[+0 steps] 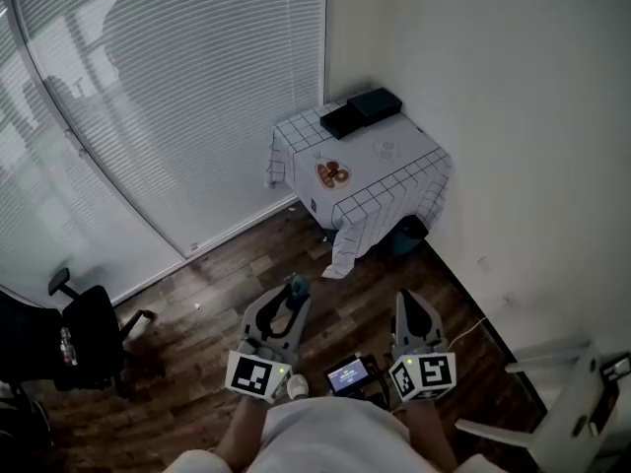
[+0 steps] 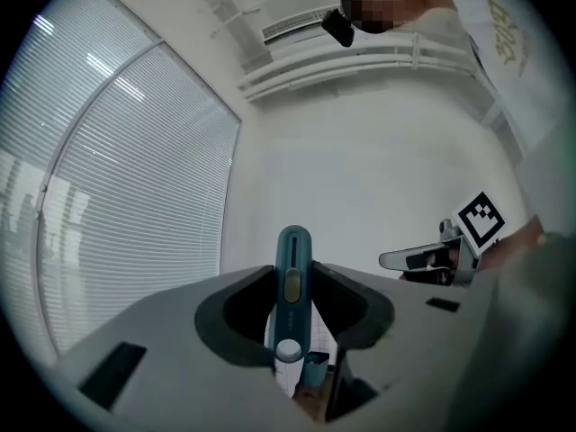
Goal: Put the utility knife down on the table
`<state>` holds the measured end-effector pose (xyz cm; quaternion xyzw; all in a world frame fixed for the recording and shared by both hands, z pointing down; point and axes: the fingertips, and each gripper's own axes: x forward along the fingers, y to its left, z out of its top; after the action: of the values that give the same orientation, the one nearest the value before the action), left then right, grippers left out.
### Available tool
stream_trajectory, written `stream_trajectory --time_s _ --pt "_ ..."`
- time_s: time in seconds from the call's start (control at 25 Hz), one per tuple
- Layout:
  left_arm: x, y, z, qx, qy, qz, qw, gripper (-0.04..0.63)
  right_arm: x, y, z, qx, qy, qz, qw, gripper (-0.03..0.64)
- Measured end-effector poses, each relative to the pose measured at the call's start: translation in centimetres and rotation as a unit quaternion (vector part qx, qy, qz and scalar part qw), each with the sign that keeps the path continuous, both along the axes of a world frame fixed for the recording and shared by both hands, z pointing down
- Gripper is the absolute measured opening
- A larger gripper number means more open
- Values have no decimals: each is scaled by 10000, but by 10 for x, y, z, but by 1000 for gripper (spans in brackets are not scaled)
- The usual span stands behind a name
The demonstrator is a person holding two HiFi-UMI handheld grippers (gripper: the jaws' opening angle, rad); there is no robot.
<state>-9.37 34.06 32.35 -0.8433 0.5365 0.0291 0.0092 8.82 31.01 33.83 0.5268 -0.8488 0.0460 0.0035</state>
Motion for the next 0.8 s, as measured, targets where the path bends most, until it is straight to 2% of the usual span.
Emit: stream_trajectory --time_s 0.2,0.44,0.8 --pt "0 3 1 -61 11 -61 10000 137 9 0 11 -165 -236 -34 9996 8" --pt "18 4 3 -111 -198 -27 9997 137 25 3 15 -150 -45 -32 9999 8" --pt "44 1 8 -123 -219 -62 9997 137 54 -2 22 -237 -44 -75 9997 8"
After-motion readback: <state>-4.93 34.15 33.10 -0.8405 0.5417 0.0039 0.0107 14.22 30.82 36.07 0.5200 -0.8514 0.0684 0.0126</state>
